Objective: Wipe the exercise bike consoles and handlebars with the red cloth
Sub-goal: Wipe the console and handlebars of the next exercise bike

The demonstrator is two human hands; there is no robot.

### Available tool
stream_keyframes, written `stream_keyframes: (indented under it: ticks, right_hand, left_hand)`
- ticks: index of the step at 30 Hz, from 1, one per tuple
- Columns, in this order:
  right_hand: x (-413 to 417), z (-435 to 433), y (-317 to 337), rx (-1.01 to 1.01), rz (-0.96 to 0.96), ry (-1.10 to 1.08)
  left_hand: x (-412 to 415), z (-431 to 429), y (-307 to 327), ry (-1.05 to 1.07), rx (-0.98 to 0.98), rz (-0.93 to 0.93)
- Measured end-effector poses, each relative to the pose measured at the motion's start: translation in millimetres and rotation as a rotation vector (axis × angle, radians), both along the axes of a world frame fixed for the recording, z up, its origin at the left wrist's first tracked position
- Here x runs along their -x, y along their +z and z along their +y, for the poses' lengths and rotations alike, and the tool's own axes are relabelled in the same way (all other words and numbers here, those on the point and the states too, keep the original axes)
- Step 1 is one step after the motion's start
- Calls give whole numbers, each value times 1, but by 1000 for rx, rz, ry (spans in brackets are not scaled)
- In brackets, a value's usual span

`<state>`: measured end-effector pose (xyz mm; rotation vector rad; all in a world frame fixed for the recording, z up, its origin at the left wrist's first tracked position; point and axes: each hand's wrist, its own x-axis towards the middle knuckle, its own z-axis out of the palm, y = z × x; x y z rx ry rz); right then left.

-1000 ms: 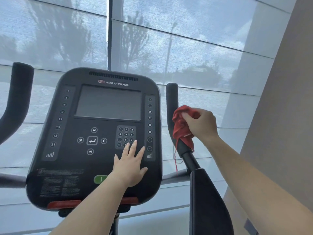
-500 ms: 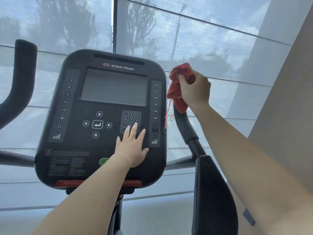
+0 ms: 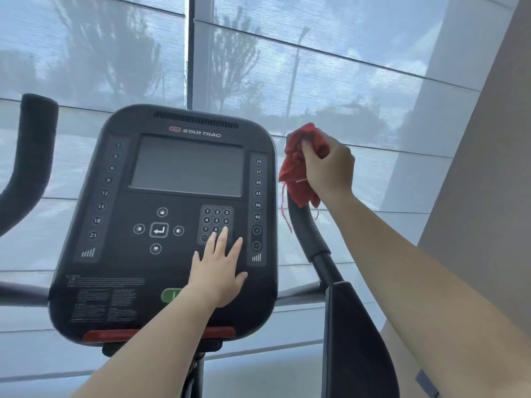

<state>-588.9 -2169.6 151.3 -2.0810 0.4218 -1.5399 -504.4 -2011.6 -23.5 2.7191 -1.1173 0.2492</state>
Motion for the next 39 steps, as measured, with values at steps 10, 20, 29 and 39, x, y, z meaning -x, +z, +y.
stream_keyframes:
  ticks: [10,20,29,39]
  right_hand:
    - [18,-12,-30,-40,201,10]
    - [-1,6,48,191,220,26]
    - [-18,7,0,313,154,-34]
    - [3,8,-34,440,269,-48]
  left_hand:
    - [3,-3,17,-14,46,4]
    - [-30,5,45,14,-43,-108]
    - [-44,10,27,15,-13,-145]
    - [-44,9,20,21,-33,-167]
